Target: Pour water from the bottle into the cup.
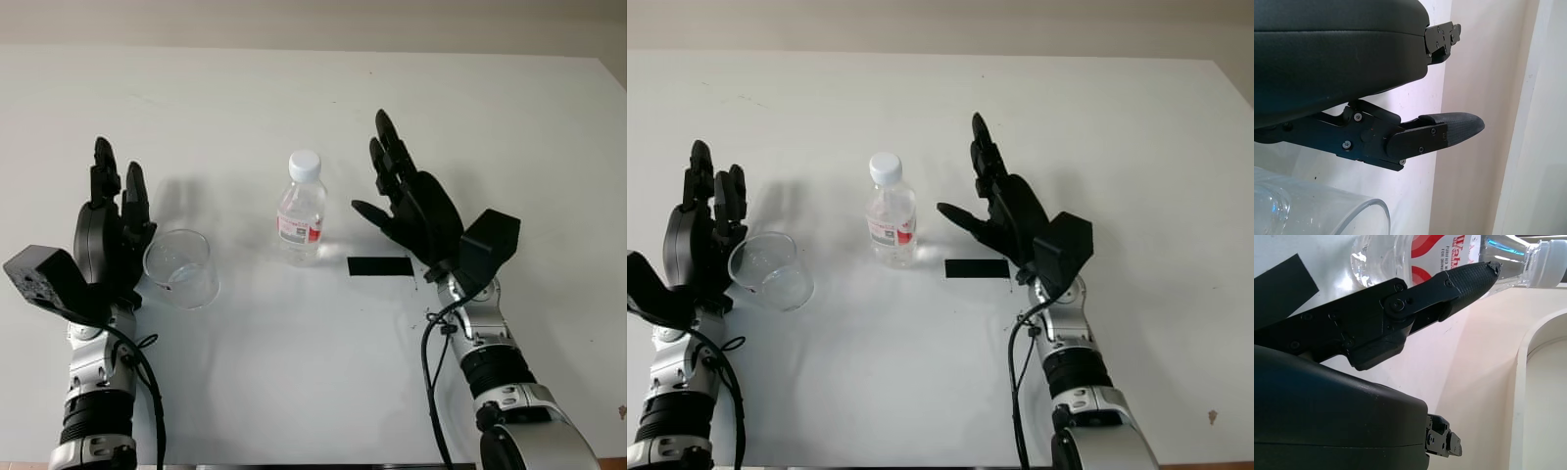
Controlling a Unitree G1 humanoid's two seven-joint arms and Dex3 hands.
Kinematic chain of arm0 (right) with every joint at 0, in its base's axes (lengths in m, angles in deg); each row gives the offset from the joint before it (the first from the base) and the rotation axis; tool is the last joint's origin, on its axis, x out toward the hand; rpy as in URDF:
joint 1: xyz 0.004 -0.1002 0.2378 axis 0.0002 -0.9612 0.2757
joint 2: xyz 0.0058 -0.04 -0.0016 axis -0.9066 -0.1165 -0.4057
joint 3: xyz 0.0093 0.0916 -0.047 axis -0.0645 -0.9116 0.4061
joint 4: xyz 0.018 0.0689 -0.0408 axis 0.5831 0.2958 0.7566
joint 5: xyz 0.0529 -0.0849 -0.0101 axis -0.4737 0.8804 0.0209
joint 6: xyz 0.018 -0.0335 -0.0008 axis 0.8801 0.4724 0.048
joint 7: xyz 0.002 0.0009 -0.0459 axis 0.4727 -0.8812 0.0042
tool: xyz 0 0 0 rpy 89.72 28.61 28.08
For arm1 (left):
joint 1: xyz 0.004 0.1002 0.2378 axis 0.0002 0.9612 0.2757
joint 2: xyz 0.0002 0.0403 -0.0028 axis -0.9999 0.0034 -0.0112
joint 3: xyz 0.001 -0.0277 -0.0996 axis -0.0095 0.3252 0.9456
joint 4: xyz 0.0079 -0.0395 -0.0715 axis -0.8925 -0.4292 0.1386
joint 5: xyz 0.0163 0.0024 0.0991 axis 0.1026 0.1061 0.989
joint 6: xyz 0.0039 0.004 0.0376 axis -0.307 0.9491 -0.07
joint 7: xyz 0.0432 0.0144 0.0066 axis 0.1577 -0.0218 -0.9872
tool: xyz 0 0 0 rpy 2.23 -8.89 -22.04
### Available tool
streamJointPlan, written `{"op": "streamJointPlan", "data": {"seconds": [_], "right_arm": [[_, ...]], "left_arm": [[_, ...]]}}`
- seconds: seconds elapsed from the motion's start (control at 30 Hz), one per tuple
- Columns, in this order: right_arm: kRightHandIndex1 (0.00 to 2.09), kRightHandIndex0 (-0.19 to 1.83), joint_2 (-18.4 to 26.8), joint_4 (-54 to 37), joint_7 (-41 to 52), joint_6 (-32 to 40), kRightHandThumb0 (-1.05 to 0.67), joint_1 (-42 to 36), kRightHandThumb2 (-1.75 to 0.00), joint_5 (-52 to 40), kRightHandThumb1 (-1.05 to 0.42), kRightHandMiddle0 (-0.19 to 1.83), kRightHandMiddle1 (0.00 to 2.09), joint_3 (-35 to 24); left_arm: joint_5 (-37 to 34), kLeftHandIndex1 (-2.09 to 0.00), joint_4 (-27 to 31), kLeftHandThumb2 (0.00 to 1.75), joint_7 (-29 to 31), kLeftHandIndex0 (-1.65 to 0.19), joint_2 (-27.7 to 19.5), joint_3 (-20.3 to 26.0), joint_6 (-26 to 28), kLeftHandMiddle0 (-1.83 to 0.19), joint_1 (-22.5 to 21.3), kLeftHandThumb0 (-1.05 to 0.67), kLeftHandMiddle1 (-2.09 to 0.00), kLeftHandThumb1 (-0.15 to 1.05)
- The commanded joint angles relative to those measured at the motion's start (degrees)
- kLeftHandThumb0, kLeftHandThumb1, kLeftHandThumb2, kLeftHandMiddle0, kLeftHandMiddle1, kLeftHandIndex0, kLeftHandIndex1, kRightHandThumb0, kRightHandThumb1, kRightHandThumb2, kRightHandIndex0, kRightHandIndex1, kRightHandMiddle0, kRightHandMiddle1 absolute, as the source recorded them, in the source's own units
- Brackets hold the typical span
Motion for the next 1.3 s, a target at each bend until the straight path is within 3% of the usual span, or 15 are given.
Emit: {"op": "streamJointPlan", "data": {"seconds": [0.0, 0.63, 0.83, 1.27], "right_arm": [[0.0, -0.19, -0.54, 0.06, 0.49, -1.17, -0.99, 0.48, -0.05, -0.46, -1.0, -0.19, 0.0, 0.0], [0.0, -0.19, 0.42, -0.62, 11.74, -0.52, -1.01, 2.26, -0.05, -1.38, -0.95, -0.19, 0.0, 2.48], [0.0, -0.19, -1.09, 1.7, 14.68, 0.66, -1.02, 4.49, -0.05, -0.87, -0.94, -0.19, 0.0, 4.59], [0.0, -0.19, -7.68, 14.49, 9.66, 1.63, -1.04, 11.08, -0.06, 4.27, -0.95, -0.19, 0.0, 7.63]], "left_arm": [[-0.35, -0.02, 0.17, 0.57, 0.37, 0.19, 0.11, 0.1, -0.18, 0.09, 1.36, -0.62, -0.05, 1.05], [0.28, -0.04, 0.85, 0.58, -1.33, 0.16, 1.13, -0.19, -0.7, 0.05, 2.11, -0.61, -0.06, 1.05], [-0.36, -0.04, 1.0, 0.56, -0.87, 0.17, 1.07, 0.02, -0.45, 0.06, 2.11, -0.62, -0.05, 1.05], [-0.2, -0.05, 1.12, 0.58, -1.02, 0.15, 1.29, 0.03, -1.02, 0.05, 2.43, -0.61, -0.06, 1.05]]}}
